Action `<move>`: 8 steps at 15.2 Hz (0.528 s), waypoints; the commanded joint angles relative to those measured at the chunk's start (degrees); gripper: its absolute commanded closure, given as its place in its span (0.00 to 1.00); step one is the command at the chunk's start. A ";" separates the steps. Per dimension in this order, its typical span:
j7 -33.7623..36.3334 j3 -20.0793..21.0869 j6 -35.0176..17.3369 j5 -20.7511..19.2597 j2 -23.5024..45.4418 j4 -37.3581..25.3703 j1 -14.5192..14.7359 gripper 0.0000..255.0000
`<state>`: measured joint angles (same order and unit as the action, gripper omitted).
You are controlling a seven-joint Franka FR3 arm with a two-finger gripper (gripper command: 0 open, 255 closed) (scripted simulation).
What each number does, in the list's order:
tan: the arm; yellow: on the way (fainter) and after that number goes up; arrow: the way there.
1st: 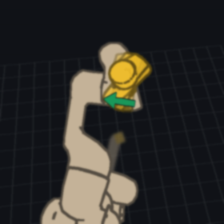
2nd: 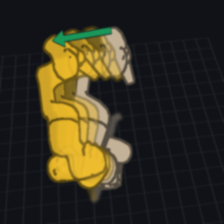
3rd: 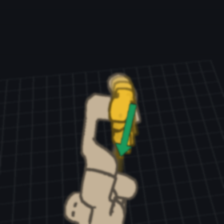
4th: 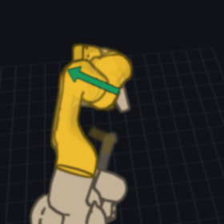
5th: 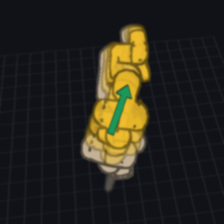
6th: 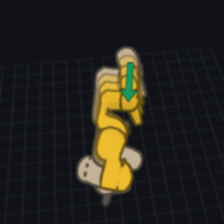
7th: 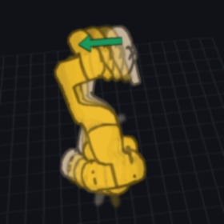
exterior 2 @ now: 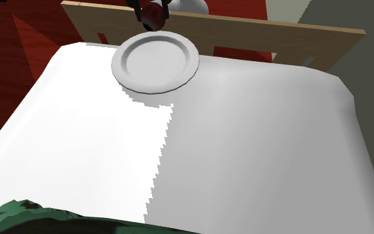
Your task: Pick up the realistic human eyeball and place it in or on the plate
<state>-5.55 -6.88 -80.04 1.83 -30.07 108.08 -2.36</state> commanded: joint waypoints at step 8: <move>-0.32 0.05 -7.42 -0.32 -3.20 10.61 -0.30 1.00</move>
<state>-5.61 -6.67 -86.31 1.65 -32.68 116.97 -2.55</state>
